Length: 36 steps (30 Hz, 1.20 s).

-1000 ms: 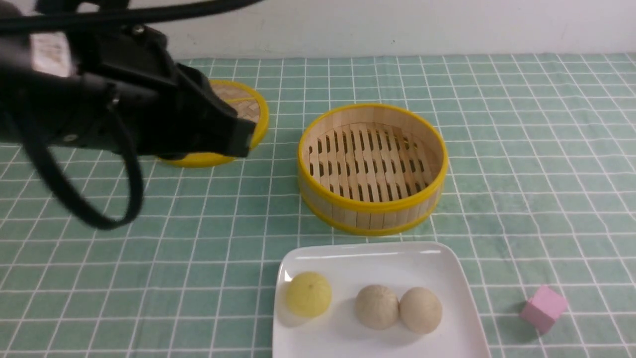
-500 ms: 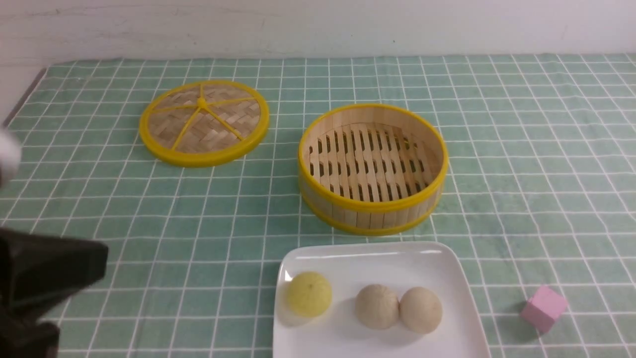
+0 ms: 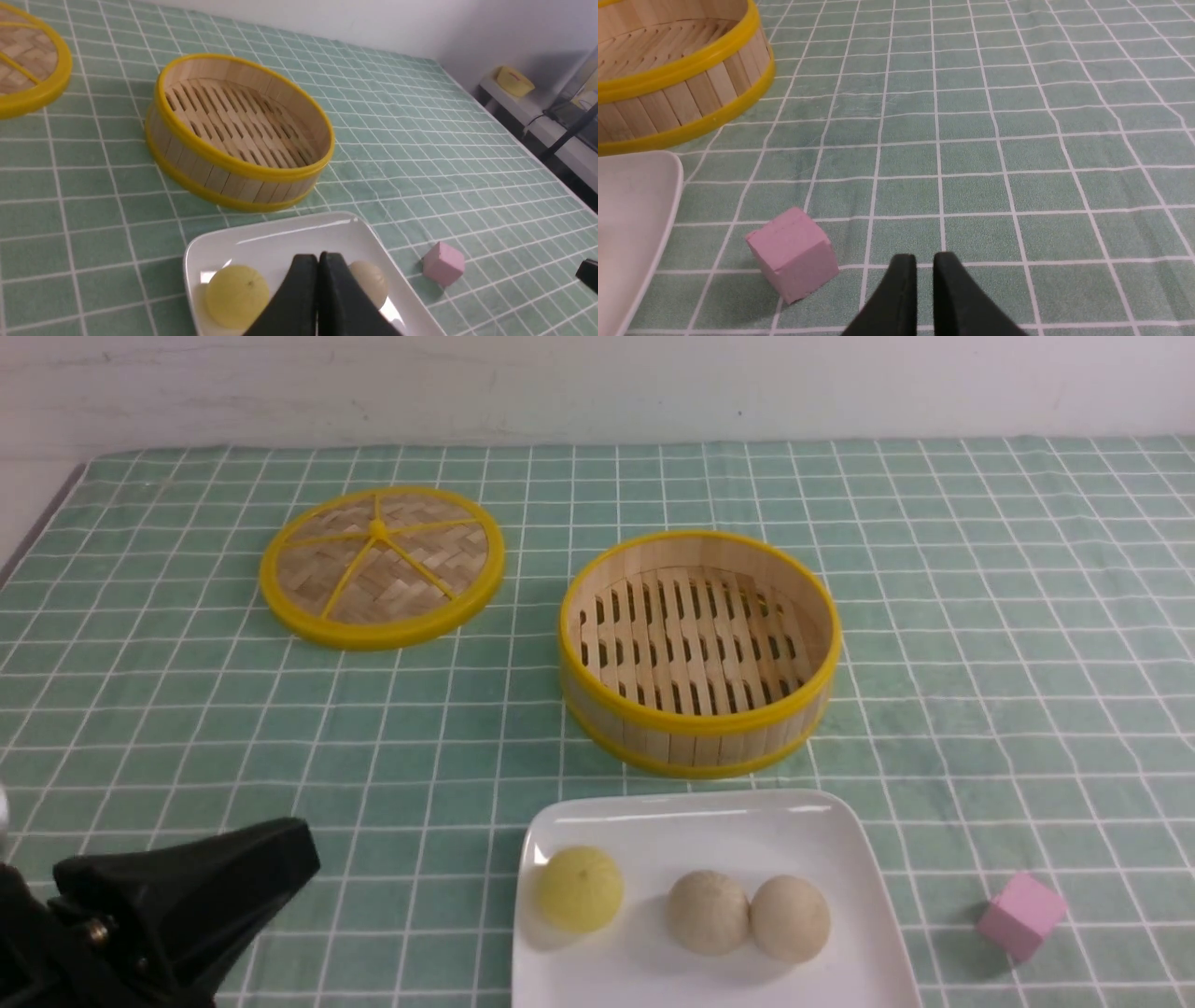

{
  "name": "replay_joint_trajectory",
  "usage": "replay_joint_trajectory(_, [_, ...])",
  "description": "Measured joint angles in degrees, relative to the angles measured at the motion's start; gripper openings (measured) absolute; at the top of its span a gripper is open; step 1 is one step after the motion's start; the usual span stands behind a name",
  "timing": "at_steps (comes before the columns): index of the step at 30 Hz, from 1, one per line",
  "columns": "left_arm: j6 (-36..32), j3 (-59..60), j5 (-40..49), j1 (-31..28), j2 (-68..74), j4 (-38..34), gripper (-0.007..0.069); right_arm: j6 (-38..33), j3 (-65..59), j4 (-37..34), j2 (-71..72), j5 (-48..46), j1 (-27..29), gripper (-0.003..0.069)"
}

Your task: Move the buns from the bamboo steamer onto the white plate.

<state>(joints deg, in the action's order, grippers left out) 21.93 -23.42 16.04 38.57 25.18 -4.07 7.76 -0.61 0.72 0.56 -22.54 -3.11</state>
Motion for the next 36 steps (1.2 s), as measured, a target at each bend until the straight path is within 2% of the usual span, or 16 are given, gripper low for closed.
replay_joint_trajectory(7, [0.05,2.17,-0.12,0.00,0.00,1.23,0.0033,0.00,0.00,0.00,0.00,0.00,0.00,0.0082])
replay_joint_trajectory(14, [0.05,4.08,0.10,-1.64,-0.13,6.76,0.0043,0.00,0.00,0.00,0.00,0.00,0.00,0.0089])
replay_joint_trajectory(18, [-0.02,6.50,0.04,-7.53,-1.83,7.29,0.0049,0.00,0.00,0.00,0.00,0.00,0.00,0.0092])
replay_joint_trajectory(23, [-5.31,14.08,-0.25,-22.69,-8.27,8.80,0.0053,0.00,0.00,0.00,0.00,0.00,0.00,0.0100])
replay_joint_trajectory(28, [-7.15,21.43,-0.09,-31.78,-17.53,9.23,0.0057,0.00,0.00,0.00,0.00,0.00,0.00,0.0106])
replay_joint_trajectory(36, [-7.25,24.94,1.60,-37.28,-25.59,10.51,0.0063,0.00,0.00,0.00,0.00,0.00,0.00,0.0113])
